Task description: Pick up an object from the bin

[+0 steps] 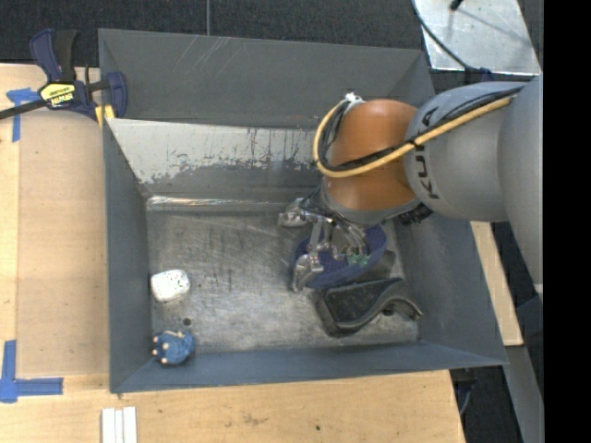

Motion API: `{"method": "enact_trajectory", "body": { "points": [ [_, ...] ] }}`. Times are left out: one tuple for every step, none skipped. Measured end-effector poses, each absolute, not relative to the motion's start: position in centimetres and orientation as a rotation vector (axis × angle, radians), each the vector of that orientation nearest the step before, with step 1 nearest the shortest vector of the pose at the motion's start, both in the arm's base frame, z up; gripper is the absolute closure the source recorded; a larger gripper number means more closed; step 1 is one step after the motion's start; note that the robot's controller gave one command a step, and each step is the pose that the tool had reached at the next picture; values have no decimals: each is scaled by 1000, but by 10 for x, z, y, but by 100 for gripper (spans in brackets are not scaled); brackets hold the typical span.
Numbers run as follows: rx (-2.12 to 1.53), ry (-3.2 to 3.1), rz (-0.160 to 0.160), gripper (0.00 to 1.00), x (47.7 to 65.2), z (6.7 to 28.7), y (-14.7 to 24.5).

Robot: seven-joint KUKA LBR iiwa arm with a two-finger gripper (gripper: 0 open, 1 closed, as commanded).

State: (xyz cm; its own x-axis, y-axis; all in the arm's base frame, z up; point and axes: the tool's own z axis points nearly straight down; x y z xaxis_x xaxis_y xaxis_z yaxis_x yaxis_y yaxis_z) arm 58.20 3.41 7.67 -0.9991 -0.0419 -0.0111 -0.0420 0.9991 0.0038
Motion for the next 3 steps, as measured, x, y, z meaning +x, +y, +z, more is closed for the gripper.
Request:
{"method": "enact_trajectory", "body": {
  "points": [
    [-293, 3107, 12, 0, 562, 76, -29],
    [-439, 3106, -2, 0, 586, 80, -98],
    [-696, 3065, 0, 0, 624, 90, -137]
  ]
}}
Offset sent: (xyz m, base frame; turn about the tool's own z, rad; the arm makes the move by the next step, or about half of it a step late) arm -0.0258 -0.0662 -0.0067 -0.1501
